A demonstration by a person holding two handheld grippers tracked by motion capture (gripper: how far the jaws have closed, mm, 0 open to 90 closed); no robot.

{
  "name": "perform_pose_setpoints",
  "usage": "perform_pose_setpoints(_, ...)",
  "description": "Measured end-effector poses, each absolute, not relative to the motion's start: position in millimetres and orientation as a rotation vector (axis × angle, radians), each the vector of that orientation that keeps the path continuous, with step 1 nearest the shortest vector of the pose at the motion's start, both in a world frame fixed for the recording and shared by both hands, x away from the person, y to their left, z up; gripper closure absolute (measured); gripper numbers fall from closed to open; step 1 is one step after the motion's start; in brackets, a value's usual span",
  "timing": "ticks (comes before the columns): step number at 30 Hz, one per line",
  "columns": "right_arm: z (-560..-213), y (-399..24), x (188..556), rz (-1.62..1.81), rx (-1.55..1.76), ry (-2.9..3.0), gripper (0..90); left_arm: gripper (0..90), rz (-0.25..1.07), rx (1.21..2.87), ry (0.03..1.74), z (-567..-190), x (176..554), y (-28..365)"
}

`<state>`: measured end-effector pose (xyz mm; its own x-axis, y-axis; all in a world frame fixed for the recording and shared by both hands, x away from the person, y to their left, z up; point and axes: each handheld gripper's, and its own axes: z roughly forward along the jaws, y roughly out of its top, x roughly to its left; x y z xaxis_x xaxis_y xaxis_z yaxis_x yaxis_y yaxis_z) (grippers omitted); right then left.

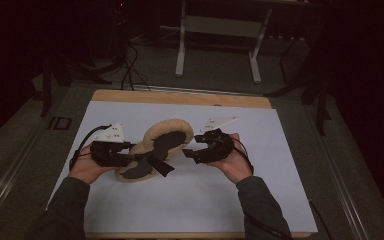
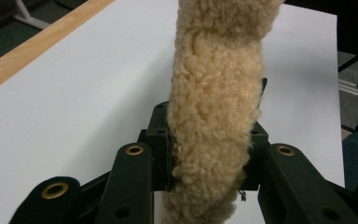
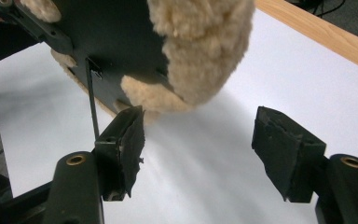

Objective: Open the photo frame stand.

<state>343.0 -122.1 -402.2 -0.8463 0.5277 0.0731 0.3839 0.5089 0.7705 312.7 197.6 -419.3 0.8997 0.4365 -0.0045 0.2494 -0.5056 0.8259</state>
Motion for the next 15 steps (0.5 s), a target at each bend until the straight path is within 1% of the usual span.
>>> perform_pose_setpoints(9,-408.4,-137.1,333.4,1.270,0.807,2.558,34.1,66.9,0.266,2.135,0.485,-418.9,313.2,192.0)
perform_pose_setpoints(15,-414.4,-144.4,326.2,1.238,0.815,2.535,36.5,66.9,0.274,2.135,0.484,-419.0,313.9,188.5)
